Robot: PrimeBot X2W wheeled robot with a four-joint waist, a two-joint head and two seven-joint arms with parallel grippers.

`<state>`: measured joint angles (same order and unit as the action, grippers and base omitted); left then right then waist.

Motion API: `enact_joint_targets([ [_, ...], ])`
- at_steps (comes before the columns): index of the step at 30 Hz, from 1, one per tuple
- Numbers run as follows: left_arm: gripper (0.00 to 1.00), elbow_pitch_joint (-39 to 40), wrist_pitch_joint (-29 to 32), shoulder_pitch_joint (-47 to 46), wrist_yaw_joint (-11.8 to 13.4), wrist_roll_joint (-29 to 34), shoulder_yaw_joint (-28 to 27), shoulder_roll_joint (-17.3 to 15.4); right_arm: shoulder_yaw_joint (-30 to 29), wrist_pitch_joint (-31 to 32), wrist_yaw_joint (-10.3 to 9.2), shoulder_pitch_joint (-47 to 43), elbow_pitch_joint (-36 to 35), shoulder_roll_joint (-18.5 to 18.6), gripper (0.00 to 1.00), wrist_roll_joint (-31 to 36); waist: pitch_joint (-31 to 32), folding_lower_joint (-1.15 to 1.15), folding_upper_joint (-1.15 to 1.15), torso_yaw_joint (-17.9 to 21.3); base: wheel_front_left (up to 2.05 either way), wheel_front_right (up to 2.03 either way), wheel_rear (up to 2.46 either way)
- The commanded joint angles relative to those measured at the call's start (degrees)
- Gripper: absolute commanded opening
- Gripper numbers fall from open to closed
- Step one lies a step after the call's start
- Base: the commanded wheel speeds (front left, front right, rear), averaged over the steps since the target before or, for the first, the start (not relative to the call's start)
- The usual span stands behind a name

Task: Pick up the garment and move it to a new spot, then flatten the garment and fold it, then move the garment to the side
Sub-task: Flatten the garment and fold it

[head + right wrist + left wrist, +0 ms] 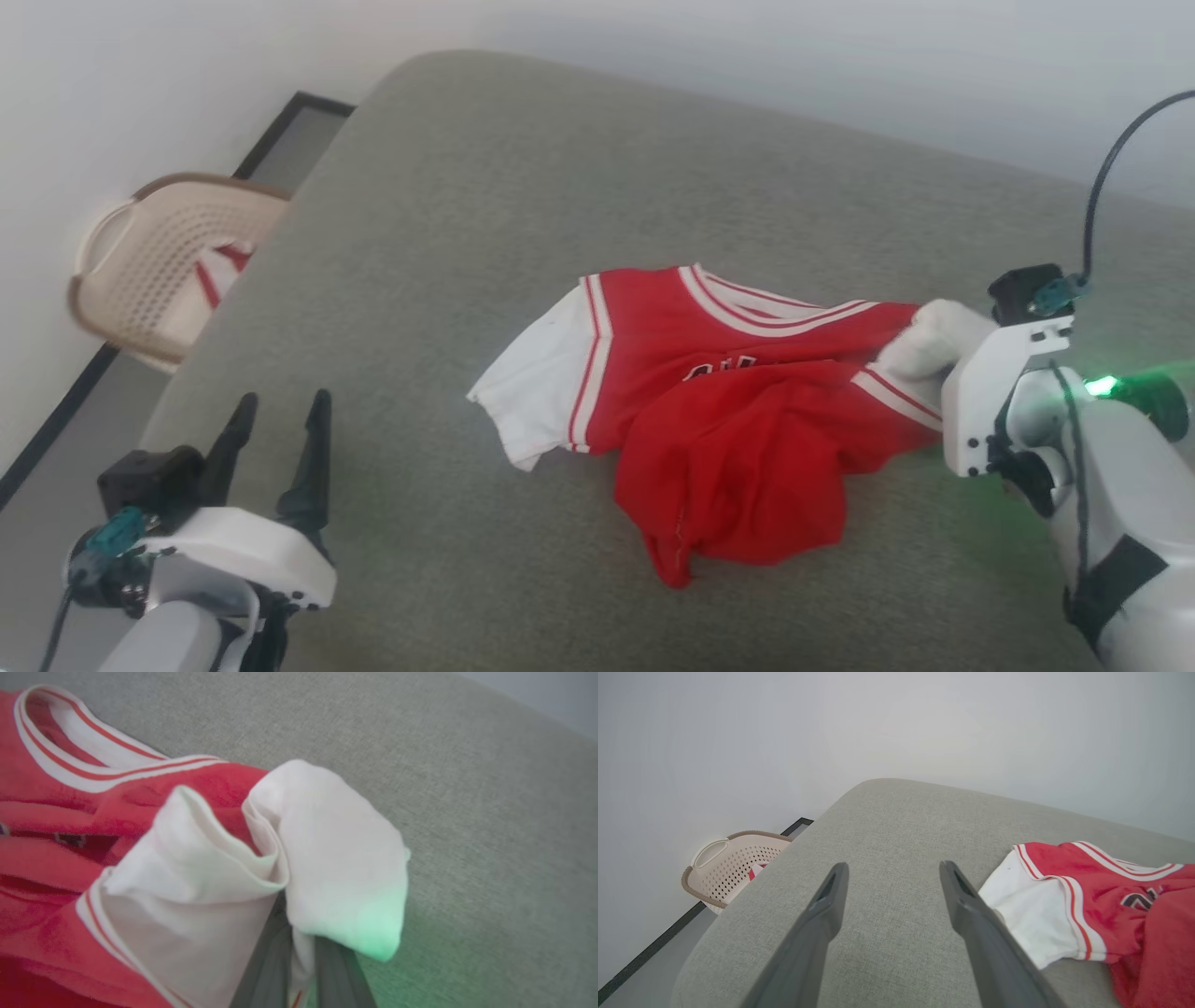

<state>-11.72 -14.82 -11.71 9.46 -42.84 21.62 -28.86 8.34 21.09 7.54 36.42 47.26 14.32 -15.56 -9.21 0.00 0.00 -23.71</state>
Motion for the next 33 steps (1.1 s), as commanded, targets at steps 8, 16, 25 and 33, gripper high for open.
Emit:
enact_joint_targets([
  [8, 1.0, 1.5, -0.5, 2.91, 0.4, 0.74, -2.72, -1.55, 2.0, -0.4, -0.1, -5.12, -8.11, 5.66, 0.0, -5.36, 2.24, 0.0, 0.0, 5.45, 0.0, 0.0, 0.0],
  [16, 1.0, 2.8, -0.41, 4.02, 0.52, 0.63, -3.4, -2.07, 1.64, 1.1, -0.1, -11.53, -14.83, 9.87, 0.0, -9.38, 2.58, 0.0, 0.0, 8.7, 0.0, 0.0, 0.0],
  [25, 1.0, 2.37, 1.23, 2.23, -0.24, 0.97, -1.82, -2.16, 2.46, -0.39, -0.1, -11.12, -9.25, 8.22, 1.0, -9.92, 2.8, 0.0, 0.0, 10.93, 0.0, 0.0, 0.0],
  [33, 1.0, 3.27, 5.88, 0.04, -1.75, 0.59, -1.04, -5.23, 5.48, -2.41, -0.1, -9.89, -9.38, 8.34, 1.0, -11.73, 3.99, 0.0, 0.0, 14.42, 0.0, 0.0, 0.0],
])
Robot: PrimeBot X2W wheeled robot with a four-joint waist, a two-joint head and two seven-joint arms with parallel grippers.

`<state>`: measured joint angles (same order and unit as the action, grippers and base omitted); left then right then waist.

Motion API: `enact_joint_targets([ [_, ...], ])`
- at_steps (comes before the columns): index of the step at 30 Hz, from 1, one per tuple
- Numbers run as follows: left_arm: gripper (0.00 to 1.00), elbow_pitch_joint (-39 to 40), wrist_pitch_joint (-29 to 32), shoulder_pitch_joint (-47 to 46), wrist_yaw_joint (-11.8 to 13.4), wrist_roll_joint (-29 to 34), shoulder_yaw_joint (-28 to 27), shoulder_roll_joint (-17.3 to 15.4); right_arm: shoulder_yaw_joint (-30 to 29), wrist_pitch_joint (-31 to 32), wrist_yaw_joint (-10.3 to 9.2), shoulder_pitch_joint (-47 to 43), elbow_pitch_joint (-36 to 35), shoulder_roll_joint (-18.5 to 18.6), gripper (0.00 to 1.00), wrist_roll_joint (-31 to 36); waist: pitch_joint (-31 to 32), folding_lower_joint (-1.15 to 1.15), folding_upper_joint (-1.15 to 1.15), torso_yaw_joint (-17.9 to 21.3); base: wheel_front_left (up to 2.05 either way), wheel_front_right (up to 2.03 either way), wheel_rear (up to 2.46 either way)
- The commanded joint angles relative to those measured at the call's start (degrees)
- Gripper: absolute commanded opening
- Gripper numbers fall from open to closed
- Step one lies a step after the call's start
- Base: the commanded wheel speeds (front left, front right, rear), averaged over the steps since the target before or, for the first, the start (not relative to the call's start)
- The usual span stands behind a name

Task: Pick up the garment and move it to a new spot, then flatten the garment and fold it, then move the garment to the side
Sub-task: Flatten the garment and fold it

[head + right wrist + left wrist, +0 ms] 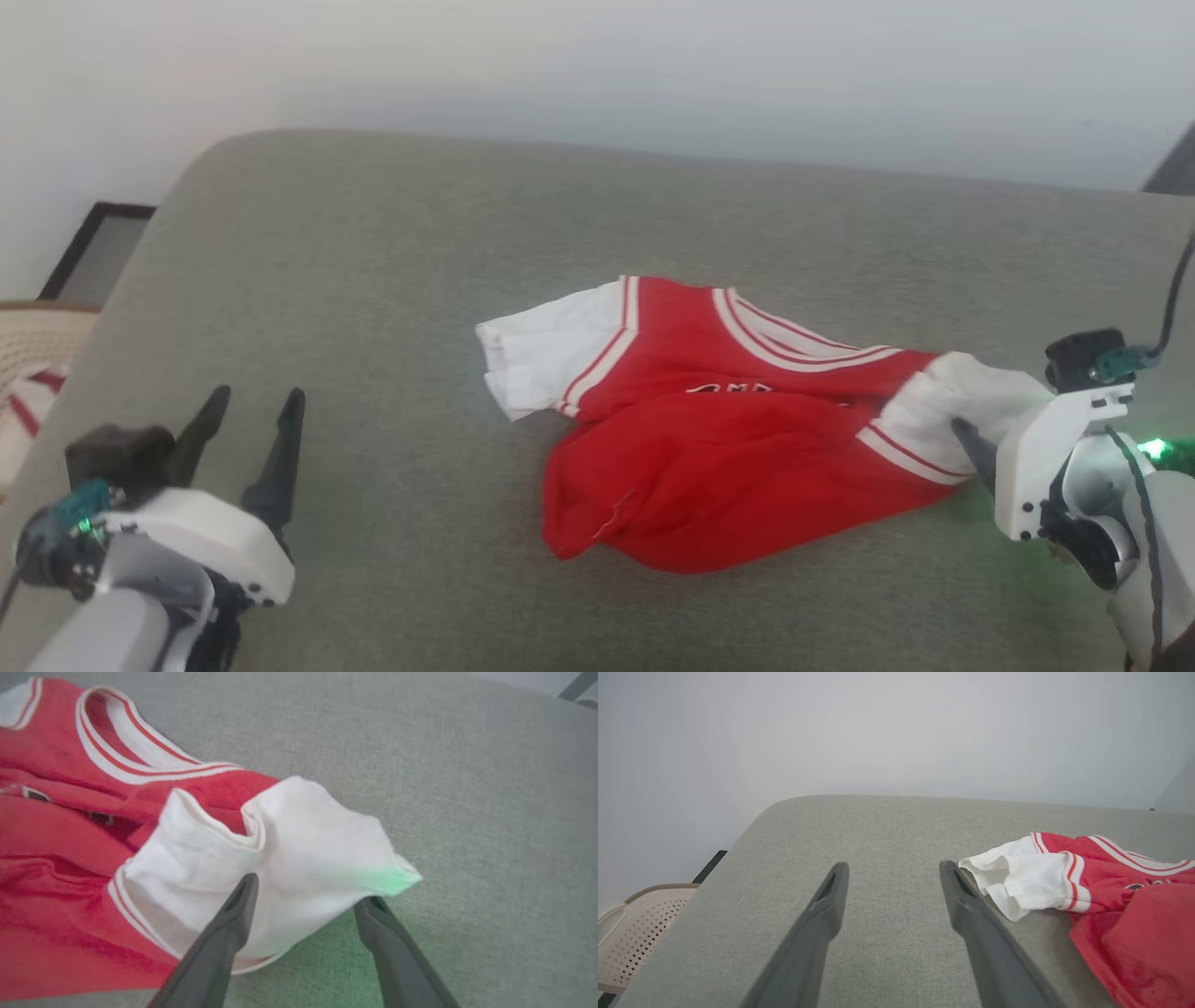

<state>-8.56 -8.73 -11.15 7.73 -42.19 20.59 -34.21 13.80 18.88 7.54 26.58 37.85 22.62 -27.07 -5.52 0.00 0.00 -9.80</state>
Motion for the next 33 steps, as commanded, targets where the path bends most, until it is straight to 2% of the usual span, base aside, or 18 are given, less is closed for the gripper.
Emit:
enact_joint_targets([
  [1, 1.0, 0.25, 0.6, -0.98, -0.42, 0.0, 0.21, -0.46, 0.14, -0.75, -0.1, -0.33, -0.88, 0.11, 1.0, -0.71, 0.44, 0.0, 0.0, 1.08, 0.0, 0.0, 0.0],
  [6, 1.0, 0.95, 5.84, -4.44, -2.24, -0.64, 1.12, -2.76, -1.37, -5.85, -0.09, -2.62, -7.81, 0.93, 1.0, -1.23, 0.49, 0.0, 0.0, 4.09, 0.0, 0.0, 0.0],
  [10, 1.0, -0.31, 12.55, -9.92, -5.19, -1.58, 2.73, -4.59, -6.28, -10.72, -0.09, -5.33, -15.34, -0.22, 1.0, 1.12, -0.59, 0.0, 0.0, 7.35, 0.0, 0.0, 0.0],
  [16, 1.0, -4.23, 21.59, -18.84, -8.72, -3.51, 4.33, -5.11, -14.03, -17.34, -0.09, -8.08, -25.4, -4.99, 1.0, 8.68, -3.38, 0.0, 0.0, 11.4, 0.0, 0.0, 0.0],
  [20, 1.0, -7.49, 27.88, -24.14, -10.47, -4.9, 5.83, -4.77, -17.56, -19.19, -0.08, -9.5, -31.0, -8.93, 1.0, 12.05, -5.75, 0.0, 0.0, 13.86, 0.0, 0.0, 0.0],
  [27, 1.0, -13.22, 37.18, -30.72, -11.61, -5.15, 8.72, -4.48, -20.63, -19.14, -0.09, -10.68, -37.51, -12.61, 1.0, 14.95, -9.78, 0.0, 0.0, 16.65, 0.0, 0.0, 0.0],
  [33, 1.0, -18.63, 44.83, -34.3, -10.94, -6.61, 10.2, -3.72, -22.54, -18.62, -0.09, -11.48, -41.57, -14.84, 1.0, 15.9, -12.83, 0.0, 0.0, 18.36, 0.0, 0.0, 0.0],
])
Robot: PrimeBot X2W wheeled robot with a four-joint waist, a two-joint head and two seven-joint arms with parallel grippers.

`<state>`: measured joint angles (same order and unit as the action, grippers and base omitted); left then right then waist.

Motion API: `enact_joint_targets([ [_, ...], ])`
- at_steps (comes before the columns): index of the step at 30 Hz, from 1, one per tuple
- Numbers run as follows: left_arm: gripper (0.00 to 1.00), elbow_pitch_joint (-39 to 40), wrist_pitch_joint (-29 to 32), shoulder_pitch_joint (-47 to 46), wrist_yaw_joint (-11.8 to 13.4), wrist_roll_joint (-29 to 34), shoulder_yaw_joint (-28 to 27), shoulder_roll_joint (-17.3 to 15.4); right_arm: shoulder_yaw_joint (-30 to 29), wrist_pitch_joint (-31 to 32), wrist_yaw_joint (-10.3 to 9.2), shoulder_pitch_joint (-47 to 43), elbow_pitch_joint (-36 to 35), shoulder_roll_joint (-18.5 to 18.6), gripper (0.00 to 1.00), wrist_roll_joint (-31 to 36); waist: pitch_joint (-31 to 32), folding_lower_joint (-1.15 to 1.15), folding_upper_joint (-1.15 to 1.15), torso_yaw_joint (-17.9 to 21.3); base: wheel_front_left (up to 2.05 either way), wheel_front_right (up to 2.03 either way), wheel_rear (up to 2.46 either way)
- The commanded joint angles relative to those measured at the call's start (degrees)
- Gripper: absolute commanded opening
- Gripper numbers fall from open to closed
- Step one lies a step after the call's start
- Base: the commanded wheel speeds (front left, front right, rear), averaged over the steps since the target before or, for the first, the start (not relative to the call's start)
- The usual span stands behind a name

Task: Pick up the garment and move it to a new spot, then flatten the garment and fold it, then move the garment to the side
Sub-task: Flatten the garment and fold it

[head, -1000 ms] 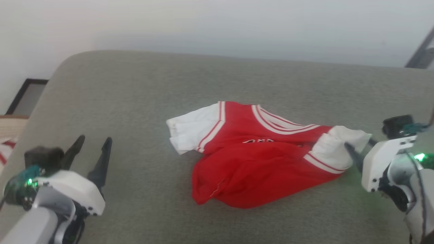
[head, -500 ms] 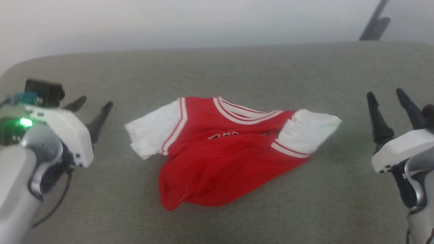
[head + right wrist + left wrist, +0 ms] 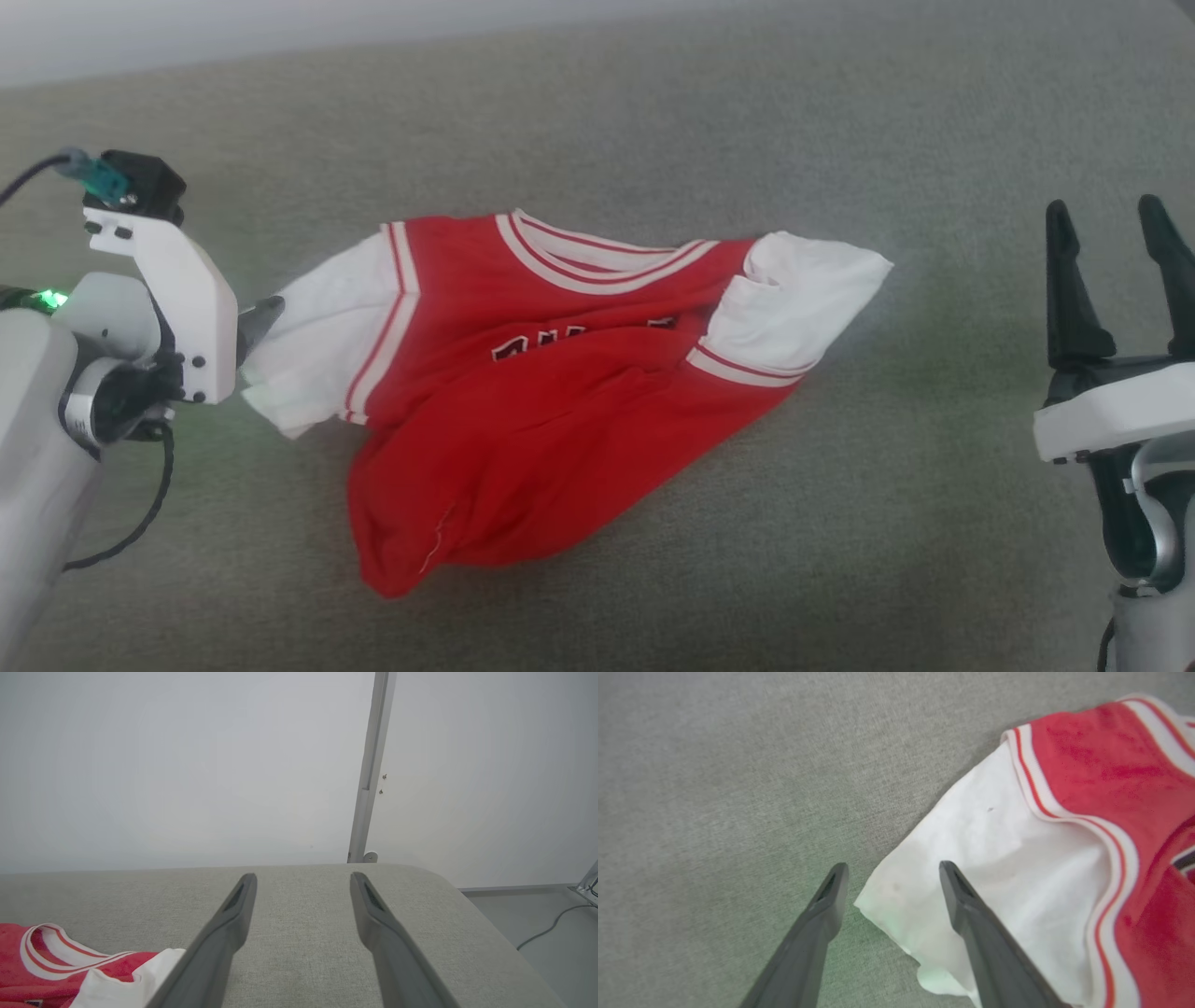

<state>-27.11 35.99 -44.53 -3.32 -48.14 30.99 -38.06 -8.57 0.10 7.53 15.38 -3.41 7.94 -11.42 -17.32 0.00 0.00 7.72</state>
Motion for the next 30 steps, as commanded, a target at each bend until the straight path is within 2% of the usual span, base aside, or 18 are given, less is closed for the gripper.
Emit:
enact_joint_targets([
  [1, 1.0, -0.73, 1.25, -0.99, 0.24, -0.18, 0.29, 0.03, -0.44, 0.25, -0.08, -0.51, -0.7, -0.41, 1.0, 0.27, -1.37, 0.0, 0.0, 0.99, 0.0, 0.0, 0.0],
  [5, 1.0, -2.83, 3.99, -1.78, 0.3, -0.53, 1.25, 0.49, -1.31, 0.98, -0.08, -0.91, -1.87, -1.18, 1.0, 0.29, -2.43, 0.0, 0.0, 1.14, 0.0, 0.0, 0.0],
  [13, 0.99, -6.92, 9.56, -1.41, 2.27, -1.46, 2.96, 1.72, -1.27, 5.03, -0.08, -1.17, -2.8, -1.28, 1.0, -0.86, -3.39, 0.0, 0.0, 0.82, 0.0, 0.0, 0.0],
  [14, 0.82, -7.5, 10.14, -1.14, 2.67, -1.87, 2.9, 1.97, -0.7, 6.0, -0.08, -1.2, -2.73, -1.0, 1.0, -1.11, -3.44, 0.0, 0.0, 0.75, 0.0, 0.0, 0.0],
  [15, 0.38, -7.98, 11.13, -0.82, 2.77, -2.15, 3.15, 2.26, -0.15, 7.04, -0.08, -1.17, -2.75, -0.89, 1.0, -1.64, -3.45, 0.0, 0.0, 0.69, 0.0, 0.0, 0.0],
  [16, 0.0, -8.26, 11.56, -0.73, 2.91, -2.22, 3.39, 2.42, 0.26, 8.23, -0.08, -1.15, -2.7, -0.66, 1.0, -1.92, -3.48, 0.0, 0.0, 0.6, 0.0, 0.0, 0.0],
  [18, 0.0, -8.98, 12.61, -0.95, 3.43, -2.9, 3.32, 2.97, 1.46, 11.24, -0.08, -1.12, -2.21, 0.06, 1.0, -2.78, -3.59, 0.0, 0.0, 0.36, 0.0, 0.0, 0.0],
  [22, 0.0, -8.49, 11.04, -1.99, 3.43, -3.17, 2.82, 3.97, 4.2, 17.96, -0.08, 0.05, -1.12, 1.28, 1.0, -5.77, -3.98, 0.0, 0.0, -0.28, 0.0, 0.0, 0.0],
  [30, 0.0, -8.68, 9.48, -3.86, 3.18, -2.9, 3.08, 5.96, 7.91, 27.1, -0.06, 5.47, 3.39, 3.11, 1.0, -10.21, -5.03, 0.0, 0.0, -2.47, 0.0, 0.0, 0.0],
])
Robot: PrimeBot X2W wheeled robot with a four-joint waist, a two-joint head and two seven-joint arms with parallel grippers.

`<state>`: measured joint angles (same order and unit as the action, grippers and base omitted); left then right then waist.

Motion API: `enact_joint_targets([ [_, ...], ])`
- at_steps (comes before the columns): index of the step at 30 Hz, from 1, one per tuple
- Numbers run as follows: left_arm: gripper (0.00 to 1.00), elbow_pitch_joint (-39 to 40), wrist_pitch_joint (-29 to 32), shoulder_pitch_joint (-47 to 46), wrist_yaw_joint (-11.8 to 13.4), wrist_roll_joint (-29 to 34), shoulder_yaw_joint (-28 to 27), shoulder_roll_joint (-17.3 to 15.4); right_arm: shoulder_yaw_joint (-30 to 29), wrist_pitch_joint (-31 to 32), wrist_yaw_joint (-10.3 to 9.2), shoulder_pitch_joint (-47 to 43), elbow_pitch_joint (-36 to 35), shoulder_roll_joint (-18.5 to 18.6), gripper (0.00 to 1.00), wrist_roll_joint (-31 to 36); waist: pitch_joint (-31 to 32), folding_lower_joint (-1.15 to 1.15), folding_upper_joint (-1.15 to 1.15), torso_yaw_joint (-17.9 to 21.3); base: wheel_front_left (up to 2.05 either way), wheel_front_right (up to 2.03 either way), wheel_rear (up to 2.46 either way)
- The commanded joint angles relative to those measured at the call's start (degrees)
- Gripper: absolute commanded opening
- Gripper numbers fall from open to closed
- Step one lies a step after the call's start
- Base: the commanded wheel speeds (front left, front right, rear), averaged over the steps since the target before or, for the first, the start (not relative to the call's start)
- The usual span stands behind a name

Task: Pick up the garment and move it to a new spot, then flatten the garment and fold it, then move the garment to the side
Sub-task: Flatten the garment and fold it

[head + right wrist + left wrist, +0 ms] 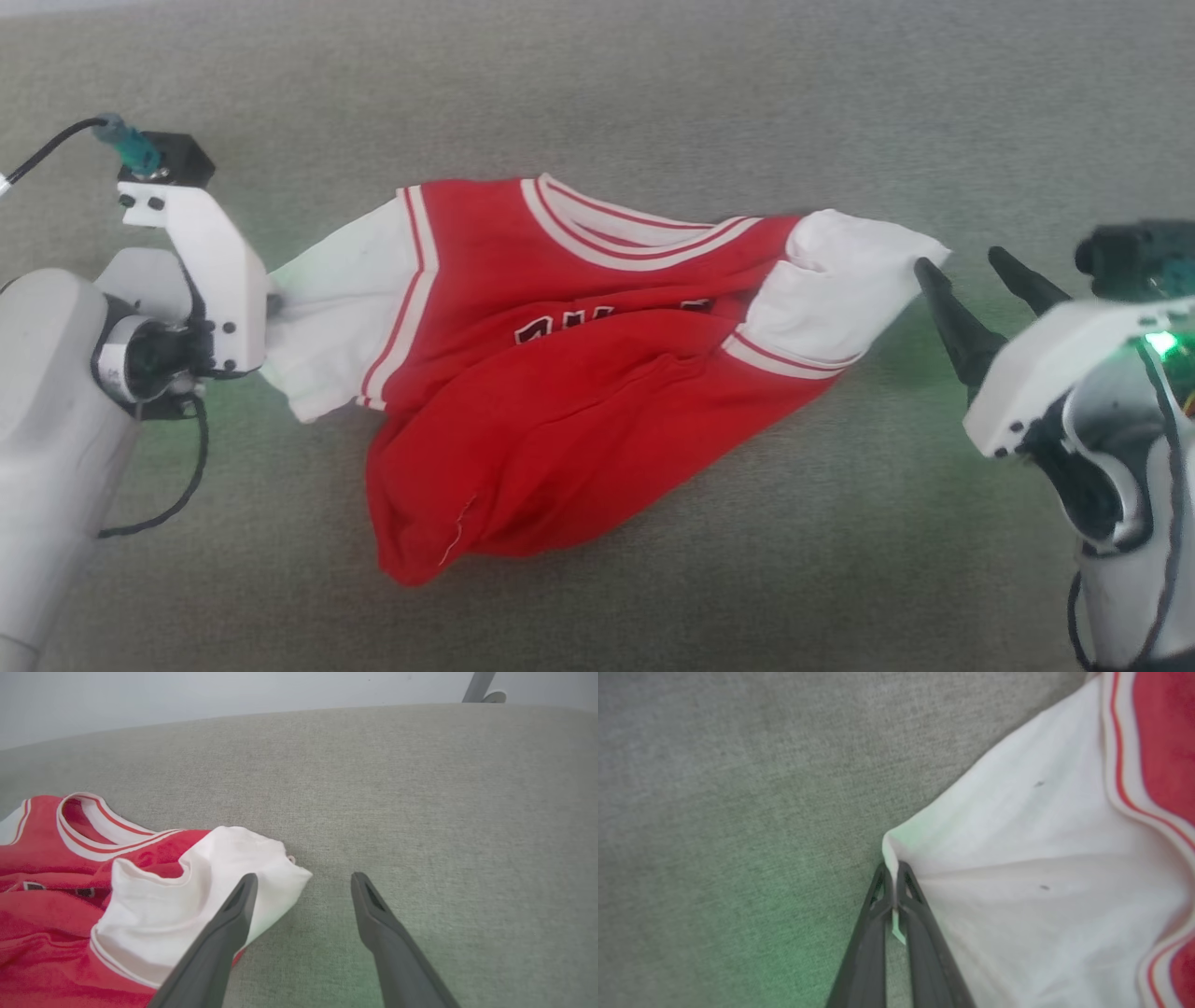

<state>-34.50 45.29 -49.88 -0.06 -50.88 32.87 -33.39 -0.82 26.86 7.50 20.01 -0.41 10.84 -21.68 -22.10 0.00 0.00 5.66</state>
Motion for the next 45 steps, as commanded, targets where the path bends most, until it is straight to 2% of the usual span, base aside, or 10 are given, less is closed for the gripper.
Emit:
enact_joint_targets([
  [1, 0.0, -1.34, 0.0, 1.29, -0.14, -0.12, 1.28, 1.51, 0.41, 1.2, -0.02, 1.57, 1.32, 0.29, 1.0, 0.1, -0.4, 0.0, 0.0, -0.71, 0.0, 0.0, 0.0],
  [8, 0.0, -1.62, -1.07, 0.23, -0.61, 0.09, 1.53, 2.57, 0.97, 4.56, -0.02, 5.85, 7.65, -0.04, 1.0, 0.67, -0.99, 0.0, 0.0, -2.3, 0.0, 0.0, 0.0],
  [9, 0.0, -1.73, -1.17, 0.1, -0.66, 0.05, 1.54, 2.74, 1.0, 5.03, -0.02, 6.32, 8.63, -0.3, 0.86, 0.74, -1.02, 0.0, 0.0, -2.48, 0.0, 0.0, 0.0],
  [10, 0.0, -1.82, -1.31, -0.01, -0.81, 0.05, 1.63, 2.91, 0.97, 5.39, -0.01, 6.7, 9.53, -0.4, 0.58, 0.86, -1.04, 0.0, 0.0, -2.73, 0.0, 0.0, 0.0],
  [11, 0.0, -1.88, -1.48, 0.02, -0.9, 0.06, 1.66, 2.97, 1.35, 5.73, -0.01, 7.13, 10.12, -0.27, 0.41, 1.18, -1.05, 0.0, 0.0, -2.91, 0.0, 0.0, 0.0],
  [12, 0.0, -1.92, -1.63, 0.02, -0.88, 0.01, 1.65, 3.04, 1.69, 6.09, -0.02, 7.53, 10.77, -0.35, 0.0, 0.82, -1.06, 0.0, 0.0, -3.06, 0.0, 0.0, 0.0],
  [21, 0.0, -1.19, -3.78, -1.42, -0.33, 0.28, 0.59, 2.26, 1.38, 6.68, -0.02, 9.01, 9.51, 1.13, 0.0, 1.21, 0.72, 0.0, 0.0, -4.08, 0.0, 0.0, 0.0],
  [28, 0.0, 1.37, -5.33, -3.54, 0.22, 0.6, -0.37, 1.58, 1.35, 8.35, -0.04, 10.31, 6.13, 2.8, 0.0, -0.77, 5.55, 0.0, 0.0, -4.98, 0.0, 0.0, 0.0],
  [32, 0.0, 2.54, -6.55, -5.25, -0.1, 1.41, -0.6, 1.03, 1.53, 6.67, -0.04, 12.83, 5.63, 3.94, 0.0, -0.87, 8.91, 0.0, 0.0, -5.65, 0.0, 0.0, 0.0],
  [45, 0.0, 0.93, -14.48, -17.1, -1.7, 6.58, -1.09, 1.41, 6.76, -3.92, -0.05, 28.87, 16.3, 5.37, 0.0, -1.93, 18.57, 0.0, 0.0, -7.74, 0.0, 0.0, 0.0],
])
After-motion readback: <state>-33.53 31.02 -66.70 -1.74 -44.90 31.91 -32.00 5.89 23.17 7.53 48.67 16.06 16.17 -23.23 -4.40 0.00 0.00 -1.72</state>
